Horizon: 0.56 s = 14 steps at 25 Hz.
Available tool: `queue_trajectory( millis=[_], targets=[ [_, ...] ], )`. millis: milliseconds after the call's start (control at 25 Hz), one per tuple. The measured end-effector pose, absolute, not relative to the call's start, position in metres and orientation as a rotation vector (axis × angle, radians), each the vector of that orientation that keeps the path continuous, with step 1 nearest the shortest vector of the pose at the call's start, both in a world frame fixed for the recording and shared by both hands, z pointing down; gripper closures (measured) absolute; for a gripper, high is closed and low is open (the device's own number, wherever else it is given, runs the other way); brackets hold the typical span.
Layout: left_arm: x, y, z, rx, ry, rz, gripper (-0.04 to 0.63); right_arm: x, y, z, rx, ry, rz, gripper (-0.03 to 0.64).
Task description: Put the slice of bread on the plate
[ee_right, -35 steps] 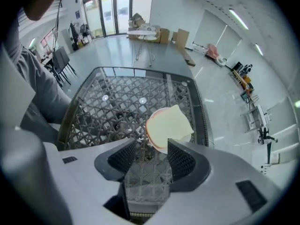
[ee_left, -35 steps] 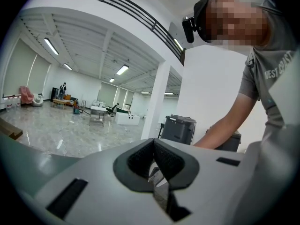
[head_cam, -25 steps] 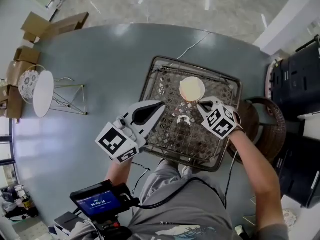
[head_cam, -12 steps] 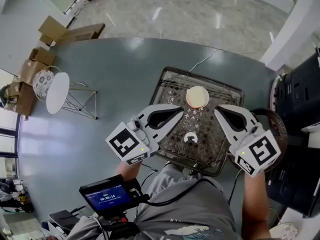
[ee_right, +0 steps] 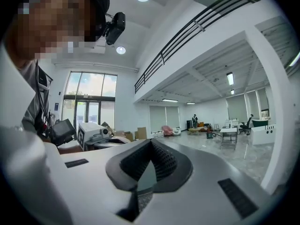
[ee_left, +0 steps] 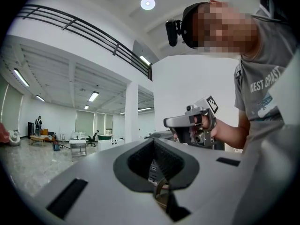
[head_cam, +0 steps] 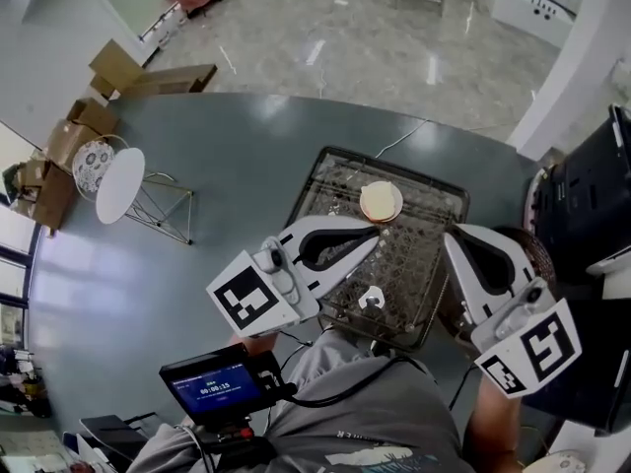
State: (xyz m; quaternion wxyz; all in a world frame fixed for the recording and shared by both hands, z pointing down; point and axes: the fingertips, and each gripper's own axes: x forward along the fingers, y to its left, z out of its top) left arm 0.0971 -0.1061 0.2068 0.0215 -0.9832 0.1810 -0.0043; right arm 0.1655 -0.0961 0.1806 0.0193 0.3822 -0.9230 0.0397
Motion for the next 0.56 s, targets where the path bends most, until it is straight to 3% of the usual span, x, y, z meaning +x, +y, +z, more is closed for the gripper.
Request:
queue_trajectory(
  millis=[560],
  targets=[
    [0.118, -0.056, 0.19, -2.996, 0.564, 0.009, 0.589, 0.19, -0.038, 0.153, 1.215, -2.885, 0.035, 0.611]
  ],
)
